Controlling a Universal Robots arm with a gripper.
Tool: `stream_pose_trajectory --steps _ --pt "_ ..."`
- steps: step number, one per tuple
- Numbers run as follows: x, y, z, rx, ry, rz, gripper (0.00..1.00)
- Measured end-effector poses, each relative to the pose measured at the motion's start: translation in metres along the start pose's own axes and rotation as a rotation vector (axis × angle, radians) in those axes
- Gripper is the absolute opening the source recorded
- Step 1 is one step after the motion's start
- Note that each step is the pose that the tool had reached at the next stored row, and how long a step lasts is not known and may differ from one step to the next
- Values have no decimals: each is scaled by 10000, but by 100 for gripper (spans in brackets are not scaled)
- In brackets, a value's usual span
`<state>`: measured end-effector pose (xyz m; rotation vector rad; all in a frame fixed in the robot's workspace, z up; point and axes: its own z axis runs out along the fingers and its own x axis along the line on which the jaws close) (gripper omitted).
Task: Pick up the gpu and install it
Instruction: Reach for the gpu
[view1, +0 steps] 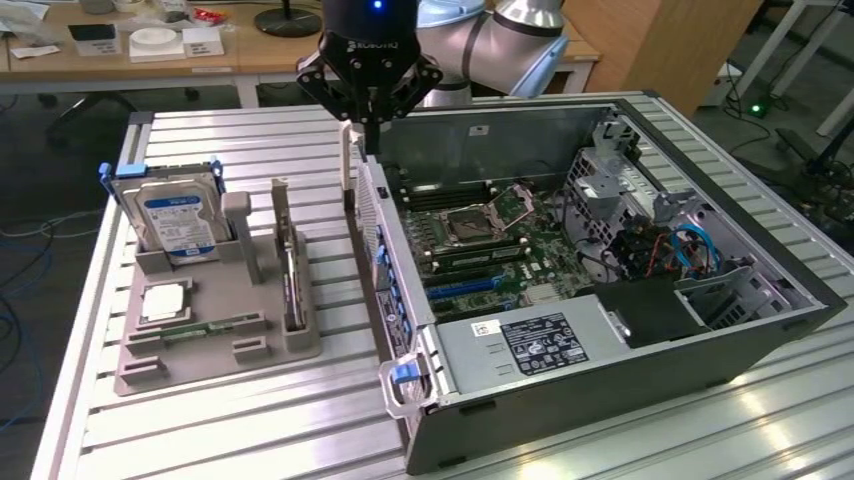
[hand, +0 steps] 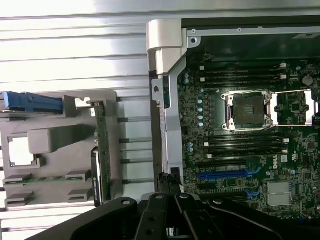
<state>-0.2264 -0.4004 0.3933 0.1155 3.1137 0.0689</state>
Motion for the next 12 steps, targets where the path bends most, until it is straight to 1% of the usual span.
stream_pose_trajectory --steps 12 --pt "130 -13 -4 0 1 1 10"
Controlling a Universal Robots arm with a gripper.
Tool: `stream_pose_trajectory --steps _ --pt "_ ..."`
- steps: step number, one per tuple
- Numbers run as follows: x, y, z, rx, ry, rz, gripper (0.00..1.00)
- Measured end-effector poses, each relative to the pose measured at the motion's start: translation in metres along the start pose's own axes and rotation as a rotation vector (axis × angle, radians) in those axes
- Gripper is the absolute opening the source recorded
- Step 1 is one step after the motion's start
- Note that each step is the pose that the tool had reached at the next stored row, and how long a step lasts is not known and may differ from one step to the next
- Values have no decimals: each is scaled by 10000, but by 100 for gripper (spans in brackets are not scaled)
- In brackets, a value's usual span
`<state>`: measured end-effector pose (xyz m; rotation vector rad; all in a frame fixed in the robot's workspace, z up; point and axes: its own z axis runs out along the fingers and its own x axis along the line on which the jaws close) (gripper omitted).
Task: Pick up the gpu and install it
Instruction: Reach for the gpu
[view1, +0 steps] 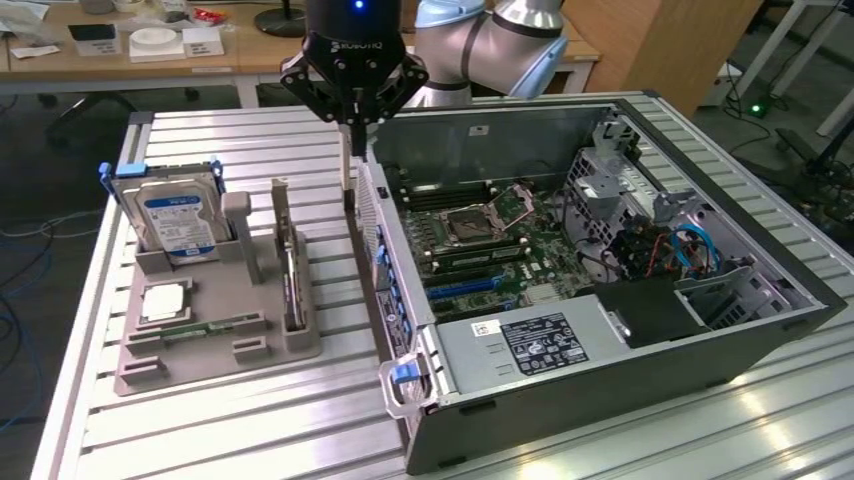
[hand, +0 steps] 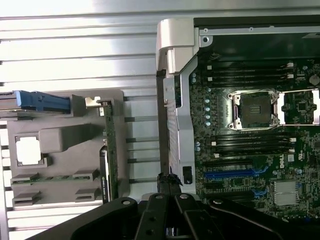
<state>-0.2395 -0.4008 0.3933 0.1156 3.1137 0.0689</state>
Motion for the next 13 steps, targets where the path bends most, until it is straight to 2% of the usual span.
stream_pose_trajectory --steps 13 --pt "135 -14 -4 0 -1 -1 10"
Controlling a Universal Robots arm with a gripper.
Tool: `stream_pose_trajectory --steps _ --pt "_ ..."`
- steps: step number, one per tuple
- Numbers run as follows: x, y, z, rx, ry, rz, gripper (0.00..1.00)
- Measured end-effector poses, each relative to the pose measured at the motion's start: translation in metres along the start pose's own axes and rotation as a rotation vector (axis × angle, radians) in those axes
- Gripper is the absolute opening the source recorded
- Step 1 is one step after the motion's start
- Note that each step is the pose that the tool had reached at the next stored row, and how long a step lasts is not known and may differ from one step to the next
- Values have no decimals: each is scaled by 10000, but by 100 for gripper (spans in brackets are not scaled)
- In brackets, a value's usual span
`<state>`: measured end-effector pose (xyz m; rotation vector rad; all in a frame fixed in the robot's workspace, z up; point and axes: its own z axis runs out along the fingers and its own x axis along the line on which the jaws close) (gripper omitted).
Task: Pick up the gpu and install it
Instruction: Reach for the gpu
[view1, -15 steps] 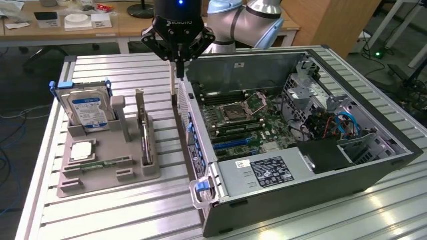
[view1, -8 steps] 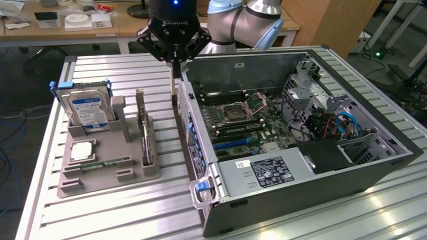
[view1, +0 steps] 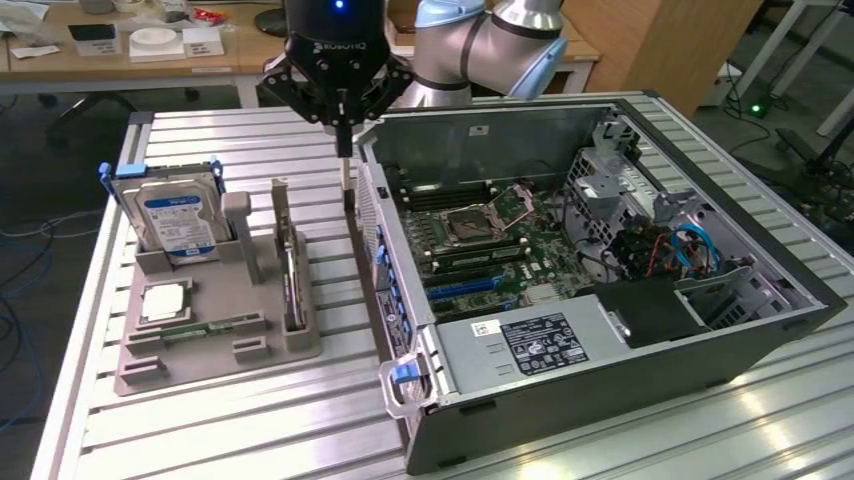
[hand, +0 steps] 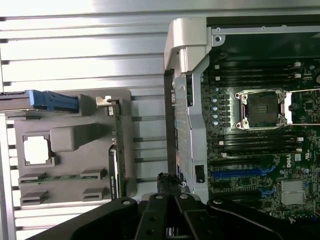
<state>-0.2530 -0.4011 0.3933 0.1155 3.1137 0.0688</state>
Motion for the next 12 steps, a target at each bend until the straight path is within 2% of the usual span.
stream_pose_trajectory --steps 12 --pt "100 -8 -3 0 1 0 10"
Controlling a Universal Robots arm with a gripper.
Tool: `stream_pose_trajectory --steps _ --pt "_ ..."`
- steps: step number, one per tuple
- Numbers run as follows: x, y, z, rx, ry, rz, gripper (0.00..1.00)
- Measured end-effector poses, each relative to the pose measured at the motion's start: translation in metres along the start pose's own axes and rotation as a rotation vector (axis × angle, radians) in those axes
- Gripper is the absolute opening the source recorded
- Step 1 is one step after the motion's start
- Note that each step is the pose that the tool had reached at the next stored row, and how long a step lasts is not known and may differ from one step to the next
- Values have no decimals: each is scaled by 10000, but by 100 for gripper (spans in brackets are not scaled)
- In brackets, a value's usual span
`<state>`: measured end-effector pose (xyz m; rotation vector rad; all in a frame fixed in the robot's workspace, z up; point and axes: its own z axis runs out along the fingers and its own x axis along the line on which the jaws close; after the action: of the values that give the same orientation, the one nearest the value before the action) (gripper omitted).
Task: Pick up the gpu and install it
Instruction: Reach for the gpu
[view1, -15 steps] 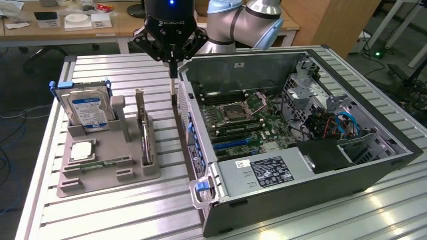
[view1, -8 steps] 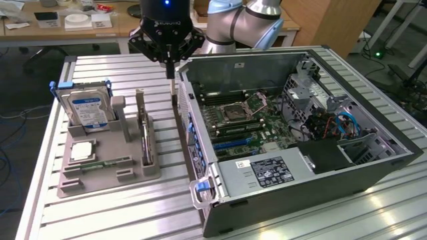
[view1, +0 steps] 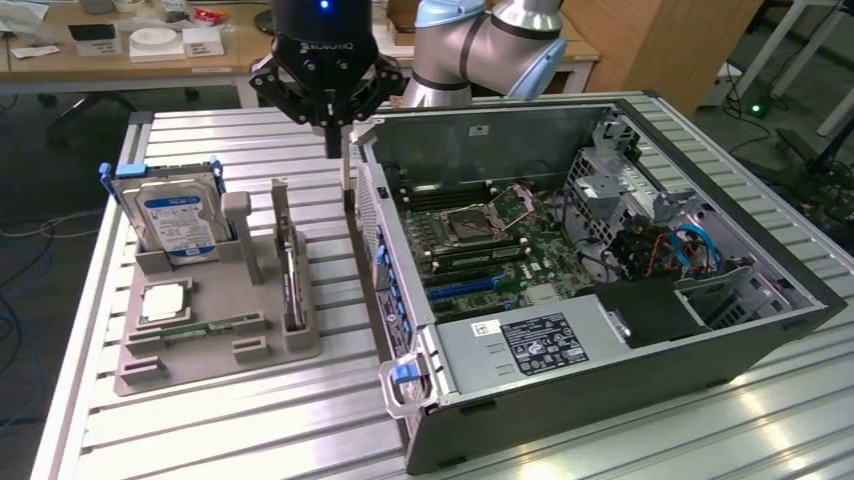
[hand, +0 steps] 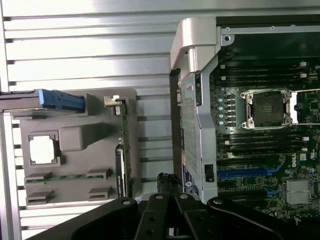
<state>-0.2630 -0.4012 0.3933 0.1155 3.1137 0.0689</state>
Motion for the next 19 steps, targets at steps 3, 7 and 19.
stream_pose_trajectory --steps 3,7,19 --pt "22 -2 -1 0 0 0 10" --pt "49 -4 -2 0 0 0 10" --pt "195 -18 -5 0 -1 0 10"
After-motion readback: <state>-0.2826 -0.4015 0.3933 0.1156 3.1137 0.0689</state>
